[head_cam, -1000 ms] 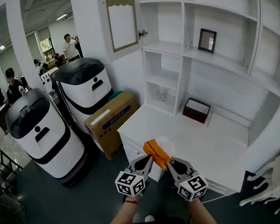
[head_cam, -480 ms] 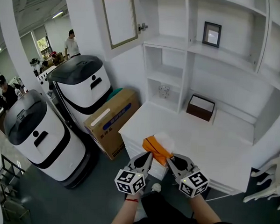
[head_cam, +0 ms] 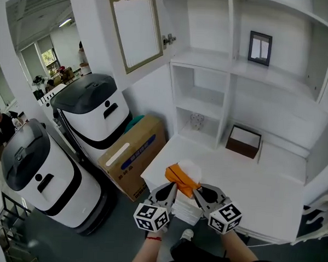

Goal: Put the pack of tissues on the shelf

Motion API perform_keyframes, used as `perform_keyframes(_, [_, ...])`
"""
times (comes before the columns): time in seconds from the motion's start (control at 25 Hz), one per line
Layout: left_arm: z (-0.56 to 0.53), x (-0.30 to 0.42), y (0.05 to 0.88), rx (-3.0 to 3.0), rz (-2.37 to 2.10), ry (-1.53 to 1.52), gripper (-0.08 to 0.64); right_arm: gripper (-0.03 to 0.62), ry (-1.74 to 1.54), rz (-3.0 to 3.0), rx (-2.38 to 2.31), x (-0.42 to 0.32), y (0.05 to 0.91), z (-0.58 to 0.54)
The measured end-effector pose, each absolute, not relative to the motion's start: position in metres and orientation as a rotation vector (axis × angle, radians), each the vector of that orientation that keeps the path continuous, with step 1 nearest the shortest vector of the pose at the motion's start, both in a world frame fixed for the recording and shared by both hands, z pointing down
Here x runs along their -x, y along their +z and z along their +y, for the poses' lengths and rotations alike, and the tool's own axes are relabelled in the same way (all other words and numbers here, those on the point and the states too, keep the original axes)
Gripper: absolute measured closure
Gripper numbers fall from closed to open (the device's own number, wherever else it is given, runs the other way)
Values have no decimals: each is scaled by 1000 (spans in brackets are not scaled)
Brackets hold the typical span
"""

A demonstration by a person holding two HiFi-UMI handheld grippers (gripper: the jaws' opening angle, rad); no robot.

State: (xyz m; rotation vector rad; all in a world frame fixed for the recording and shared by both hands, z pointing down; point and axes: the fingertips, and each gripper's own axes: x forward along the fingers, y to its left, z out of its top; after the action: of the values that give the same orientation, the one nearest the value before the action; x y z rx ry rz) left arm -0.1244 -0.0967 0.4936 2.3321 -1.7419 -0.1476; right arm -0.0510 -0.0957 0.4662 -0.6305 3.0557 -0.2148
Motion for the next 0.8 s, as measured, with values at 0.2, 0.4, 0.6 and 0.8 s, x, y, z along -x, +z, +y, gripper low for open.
perform_keyframes(0.2, [-142,152,493,-2326,-1736,-142,554,565,-227,3064,626,78,465,-140])
perform_keyframes(0.4, [-184,172,487,-2335,-1719,-131,554,565,-229,3055,634,99,458,-182])
perform_keyframes(0.6, [-226,187,483,-2360,-1698,-118,554,565,-244,3026,669,113,457,-221])
perform_keyframes(0.8, [-258,192,483,-2381,-1668,-110,554,565,-246,3014,698,118,457,-253])
